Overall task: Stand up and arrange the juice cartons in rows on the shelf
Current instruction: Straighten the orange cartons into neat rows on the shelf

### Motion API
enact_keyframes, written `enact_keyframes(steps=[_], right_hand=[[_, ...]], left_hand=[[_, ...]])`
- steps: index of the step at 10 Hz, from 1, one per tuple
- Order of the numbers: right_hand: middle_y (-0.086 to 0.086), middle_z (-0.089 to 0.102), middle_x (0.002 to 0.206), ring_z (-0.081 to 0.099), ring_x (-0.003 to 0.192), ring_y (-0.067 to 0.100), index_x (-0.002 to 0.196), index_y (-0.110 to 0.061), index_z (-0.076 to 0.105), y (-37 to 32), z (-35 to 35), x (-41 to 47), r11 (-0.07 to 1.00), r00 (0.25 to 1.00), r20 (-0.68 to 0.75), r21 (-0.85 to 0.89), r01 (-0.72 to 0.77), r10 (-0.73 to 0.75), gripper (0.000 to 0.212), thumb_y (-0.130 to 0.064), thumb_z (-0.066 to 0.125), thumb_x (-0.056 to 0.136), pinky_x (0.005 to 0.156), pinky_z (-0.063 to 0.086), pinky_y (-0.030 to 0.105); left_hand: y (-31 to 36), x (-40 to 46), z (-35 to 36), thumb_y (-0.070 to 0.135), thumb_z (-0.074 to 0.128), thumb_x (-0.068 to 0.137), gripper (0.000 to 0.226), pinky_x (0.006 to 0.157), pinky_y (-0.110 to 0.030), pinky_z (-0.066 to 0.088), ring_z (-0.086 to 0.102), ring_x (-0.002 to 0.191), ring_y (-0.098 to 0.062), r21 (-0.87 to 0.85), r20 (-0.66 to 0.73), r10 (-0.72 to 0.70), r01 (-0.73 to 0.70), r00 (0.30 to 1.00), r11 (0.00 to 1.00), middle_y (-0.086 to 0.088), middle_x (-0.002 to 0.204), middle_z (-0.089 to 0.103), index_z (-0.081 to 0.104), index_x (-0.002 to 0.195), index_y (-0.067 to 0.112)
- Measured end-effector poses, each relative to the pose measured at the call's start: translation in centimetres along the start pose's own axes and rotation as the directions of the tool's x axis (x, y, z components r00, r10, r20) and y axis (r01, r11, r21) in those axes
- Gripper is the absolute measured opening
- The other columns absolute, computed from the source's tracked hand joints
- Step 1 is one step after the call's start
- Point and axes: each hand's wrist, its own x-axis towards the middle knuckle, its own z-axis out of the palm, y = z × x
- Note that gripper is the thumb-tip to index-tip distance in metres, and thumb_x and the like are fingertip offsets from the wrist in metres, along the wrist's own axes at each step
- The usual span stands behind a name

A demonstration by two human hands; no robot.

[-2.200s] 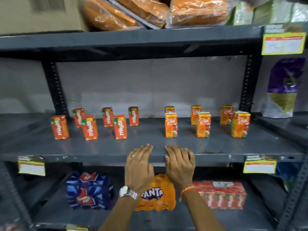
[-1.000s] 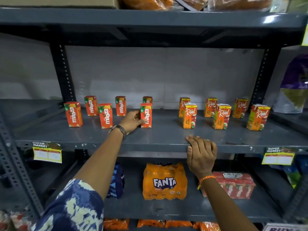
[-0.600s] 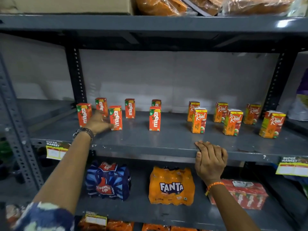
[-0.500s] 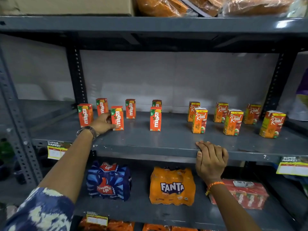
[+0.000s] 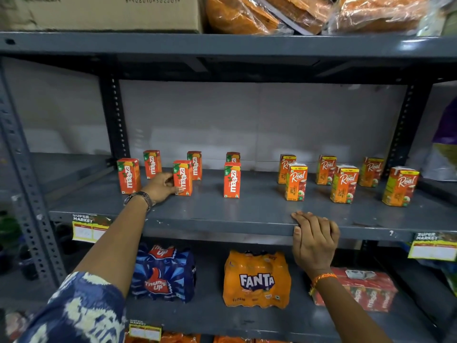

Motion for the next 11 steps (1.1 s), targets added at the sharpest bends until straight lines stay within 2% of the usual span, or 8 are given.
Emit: enact_keyframes(steps=[3,4,5,6,7,8,9,11], right_hand=[[0.009,0.073,0.109,0.057,0.1,0.028,0.11,-0.012,0.071,-0.2,-0.2,0.1,1.0,1.0,0.001,0.01,-0.002,0.002,0.042,-0.031,0.036,0.097,0.091,0.038,0.044],[0.01,0.073,0.108,0.056,0.101,0.027,0.11,-0.011,0.072,0.1,-0.1,0.2,1.0,1.0,-0.013,0.021,0.014,-0.014,0.041,-0.031,0.038,0.096,0.09,0.038,0.044],[0.012,0.074,0.106,0.055,0.1,0.027,0.108,-0.01,0.073,0.1,0.3,0.1,1.0,0.999,-0.046,0.025,0.017,-0.016,0.041,-0.03,0.039,0.095,0.089,0.038,0.043],[0.011,0.074,0.105,0.056,0.099,0.026,0.107,-0.01,0.073,-0.1,0.4,0.1,1.0,0.998,-0.065,0.015,0.023,-0.022,0.041,-0.03,0.039,0.095,0.088,0.039,0.043],[0.01,0.074,0.106,0.058,0.098,0.027,0.107,-0.011,0.073,0.0,0.4,0.2,0.999,0.998,-0.063,0.018,0.029,-0.028,0.041,-0.03,0.039,0.096,0.088,0.039,0.044],[0.01,0.074,0.106,0.058,0.097,0.028,0.108,-0.011,0.072,-0.1,0.5,0.1,1.0,0.997,-0.069,0.021,0.018,-0.017,0.041,-0.031,0.038,0.096,0.088,0.039,0.044],[0.01,0.074,0.106,0.059,0.097,0.028,0.108,-0.011,0.073,0.1,0.6,0.1,1.0,0.997,-0.073,0.018,0.017,-0.016,0.041,-0.031,0.039,0.096,0.088,0.039,0.044],[0.011,0.074,0.107,0.057,0.1,0.027,0.109,-0.011,0.073,0.2,0.7,0.1,1.0,0.998,-0.059,0.015,0.015,-0.014,0.041,-0.031,0.039,0.095,0.089,0.039,0.043]], left_hand=[[0.3,-0.7,-0.4,0.015,0.076,0.08,0.035,0.109,-0.051,0.042,0.063,0.112,-0.017,-0.036,0.043,0.002,0.0,0.999,0.999,0.002,0.117,0.069,0.063,0.11,0.027],[0.7,-2.5,-1.8,0.011,0.089,0.063,0.068,0.105,-0.04,0.046,0.063,0.111,-0.016,-0.148,-0.001,-0.048,0.047,0.999,0.988,0.003,0.121,0.066,0.06,0.124,0.018],[0.4,-4.3,-3.8,0.011,0.094,0.053,0.054,0.083,-0.03,0.057,0.068,0.09,-0.018,-0.274,-0.484,-0.173,0.039,0.858,0.961,-0.006,0.102,0.071,0.065,0.099,0.016],[0.0,-4.4,-5.1,0.022,0.093,0.051,0.075,0.095,-0.043,0.05,0.06,0.112,-0.033,-0.15,-0.737,-0.25,0.21,0.628,0.966,-0.02,0.119,0.061,0.054,0.113,0.007],[0.4,-4.1,-4.6,0.024,0.089,0.063,0.058,0.087,-0.039,0.045,0.059,0.113,-0.038,0.02,-0.598,-0.283,0.366,0.75,0.93,-0.026,0.116,0.063,0.061,0.108,0.0],[0.4,-3.9,-3.9,0.018,0.081,0.075,0.031,0.081,-0.038,0.046,0.065,0.101,-0.041,0.096,-0.604,-0.24,0.369,0.76,0.925,-0.027,0.103,0.069,0.068,0.097,-0.001],[-0.1,-3.6,-3.8,0.021,0.081,0.076,0.036,0.087,-0.043,0.05,0.065,0.101,-0.043,0.123,-0.634,-0.232,0.392,0.738,0.912,-0.027,0.103,0.069,0.068,0.1,-0.004],[-0.2,-3.6,-3.9,0.03,0.084,0.073,0.042,0.085,-0.044,0.051,0.066,0.097,-0.042,0.178,-0.641,-0.225,0.427,0.734,0.887,-0.027,0.098,0.07,0.068,0.095,-0.002]])
